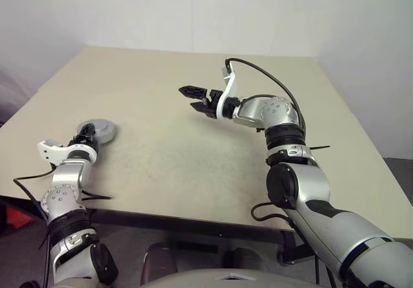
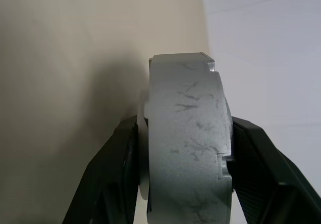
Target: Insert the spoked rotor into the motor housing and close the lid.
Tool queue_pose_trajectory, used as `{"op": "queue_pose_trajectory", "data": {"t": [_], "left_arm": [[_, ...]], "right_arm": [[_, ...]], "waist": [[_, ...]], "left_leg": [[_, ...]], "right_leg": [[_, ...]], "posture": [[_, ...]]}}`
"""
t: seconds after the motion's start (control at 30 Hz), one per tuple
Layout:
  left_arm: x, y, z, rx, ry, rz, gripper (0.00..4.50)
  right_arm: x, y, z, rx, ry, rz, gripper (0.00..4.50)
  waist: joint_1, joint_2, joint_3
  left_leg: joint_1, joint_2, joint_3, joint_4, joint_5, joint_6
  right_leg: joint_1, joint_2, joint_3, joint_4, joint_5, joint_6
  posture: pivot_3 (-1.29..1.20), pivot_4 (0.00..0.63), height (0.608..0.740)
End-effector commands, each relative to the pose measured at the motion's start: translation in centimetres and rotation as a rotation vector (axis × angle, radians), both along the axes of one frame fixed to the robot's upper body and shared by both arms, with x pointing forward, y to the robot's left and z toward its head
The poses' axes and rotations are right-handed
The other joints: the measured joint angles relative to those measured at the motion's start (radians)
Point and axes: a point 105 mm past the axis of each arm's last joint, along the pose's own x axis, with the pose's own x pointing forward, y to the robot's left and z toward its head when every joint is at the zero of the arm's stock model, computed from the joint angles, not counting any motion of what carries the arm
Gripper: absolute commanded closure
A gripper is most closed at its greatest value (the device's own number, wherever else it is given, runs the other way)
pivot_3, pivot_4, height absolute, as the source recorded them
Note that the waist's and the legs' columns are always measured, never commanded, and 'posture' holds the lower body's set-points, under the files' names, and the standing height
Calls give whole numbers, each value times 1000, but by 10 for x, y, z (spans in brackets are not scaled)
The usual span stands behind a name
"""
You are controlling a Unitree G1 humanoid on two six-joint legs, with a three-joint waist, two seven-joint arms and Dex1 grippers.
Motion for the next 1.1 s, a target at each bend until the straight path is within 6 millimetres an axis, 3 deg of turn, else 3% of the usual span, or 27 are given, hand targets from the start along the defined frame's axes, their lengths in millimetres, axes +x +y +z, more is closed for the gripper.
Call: {"op": "queue_pose_trajectory", "data": {"t": [0.03,0.4,0.43,0.6,0.83,0.97,1.1], "left_arm": [[2,5,14,10,-20,21,2307],[-10,-3,-6,6,83,-28,2307],[-12,-8,-10,5,108,-46,1629],[-28,-32,-28,-63,197,-108,234],[-59,-56,-47,-118,320,-209,234],[-66,-69,-53,-127,364,-274,234],[-54,-101,-33,-73,273,-450,234]], "right_arm": [[3,-1,13,14,-45,-12,38],[4,-1,8,4,-35,-20,38],[4,-1,8,4,-35,-20,0],[5,-1,6,-7,-34,-23,0],[9,-4,-2,-39,-24,-40,0],[9,-5,-3,-48,-31,-40,0],[10,-7,-6,-95,-72,-40,0]], "waist": [[0,0,0],[-4,-1,0],[-5,0,0],[-4,1,-1],[-4,8,-6],[-4,12,-9],[2,15,-11]], "left_leg": [[0,0,0,0,0,0],[1,0,0,0,0,0],[1,0,0,0,0,0],[1,-2,0,0,0,0],[2,-6,1,0,-1,1],[5,-10,1,0,-1,2],[6,-14,1,0,-2,2]], "right_leg": [[0,0,0,0,0,0],[1,0,0,0,0,0],[1,0,0,0,0,0],[2,-1,1,0,0,0],[5,-4,2,0,-1,0],[7,-7,2,0,-4,7],[10,-12,2,0,-5,8]], "posture": [[0,0,740],[0,0,740],[0,0,740],[0,0,740],[0,0,740],[0,0,740],[0,0,740]]}}
